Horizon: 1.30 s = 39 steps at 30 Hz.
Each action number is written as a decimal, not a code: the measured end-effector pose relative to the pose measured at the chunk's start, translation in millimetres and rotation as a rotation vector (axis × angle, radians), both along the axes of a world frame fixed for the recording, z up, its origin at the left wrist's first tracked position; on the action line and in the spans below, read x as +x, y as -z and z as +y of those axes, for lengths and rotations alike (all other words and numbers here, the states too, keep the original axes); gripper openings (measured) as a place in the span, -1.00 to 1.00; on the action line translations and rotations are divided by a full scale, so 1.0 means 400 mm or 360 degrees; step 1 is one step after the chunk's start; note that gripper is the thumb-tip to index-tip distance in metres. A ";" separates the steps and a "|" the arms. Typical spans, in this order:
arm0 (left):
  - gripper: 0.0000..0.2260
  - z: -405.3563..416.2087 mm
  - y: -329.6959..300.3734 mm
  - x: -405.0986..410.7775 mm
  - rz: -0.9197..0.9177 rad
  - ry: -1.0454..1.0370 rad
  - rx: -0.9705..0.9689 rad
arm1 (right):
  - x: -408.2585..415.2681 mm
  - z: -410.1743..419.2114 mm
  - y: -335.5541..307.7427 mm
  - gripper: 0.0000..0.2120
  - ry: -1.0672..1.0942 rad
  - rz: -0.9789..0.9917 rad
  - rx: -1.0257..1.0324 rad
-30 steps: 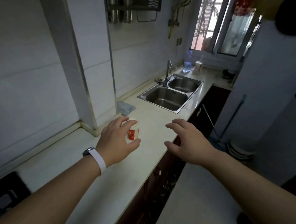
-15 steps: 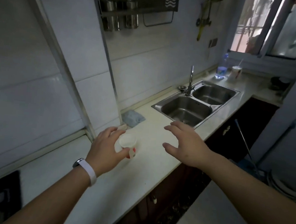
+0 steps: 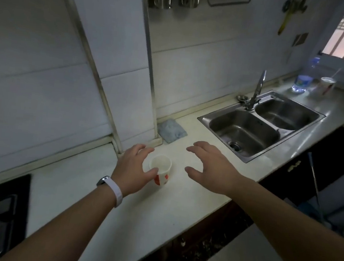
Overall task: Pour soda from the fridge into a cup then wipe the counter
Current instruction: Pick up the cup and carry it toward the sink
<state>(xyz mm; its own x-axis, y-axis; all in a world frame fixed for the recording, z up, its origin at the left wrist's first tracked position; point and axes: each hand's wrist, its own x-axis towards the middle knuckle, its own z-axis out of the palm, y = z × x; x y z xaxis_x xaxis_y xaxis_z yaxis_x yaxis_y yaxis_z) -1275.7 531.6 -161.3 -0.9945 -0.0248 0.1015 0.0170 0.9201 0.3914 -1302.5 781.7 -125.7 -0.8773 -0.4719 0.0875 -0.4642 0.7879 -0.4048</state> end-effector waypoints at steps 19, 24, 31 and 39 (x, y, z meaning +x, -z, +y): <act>-0.08 -0.060 0.268 -0.150 -0.0525 -0.0349 0.0834 | -0.197 -0.152 0.181 -0.44 -0.0094 -0.0292 0.0087; -0.07 -0.041 0.333 -0.159 -0.0570 -0.0369 0.1125 | -0.228 -0.157 0.226 -0.43 -0.0106 -0.0387 0.0043; -0.26 0.005 0.418 -0.189 -0.0385 -0.0344 0.1241 | -0.253 -0.141 0.289 -0.42 -0.0068 -0.0479 0.0044; -0.35 0.028 0.442 -0.204 -0.0214 -0.0439 0.1342 | -0.259 -0.109 0.314 -0.44 -0.0053 -0.0515 0.0087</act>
<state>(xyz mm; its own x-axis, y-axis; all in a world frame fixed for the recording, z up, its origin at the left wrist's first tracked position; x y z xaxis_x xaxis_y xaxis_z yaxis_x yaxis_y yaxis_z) -1357.3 542.8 -338.2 -0.9444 -0.2780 -0.1753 -0.2566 0.2907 0.9218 -1406.2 738.2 -251.5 -0.8394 -0.4972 -0.2198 -0.3443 0.7991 -0.4928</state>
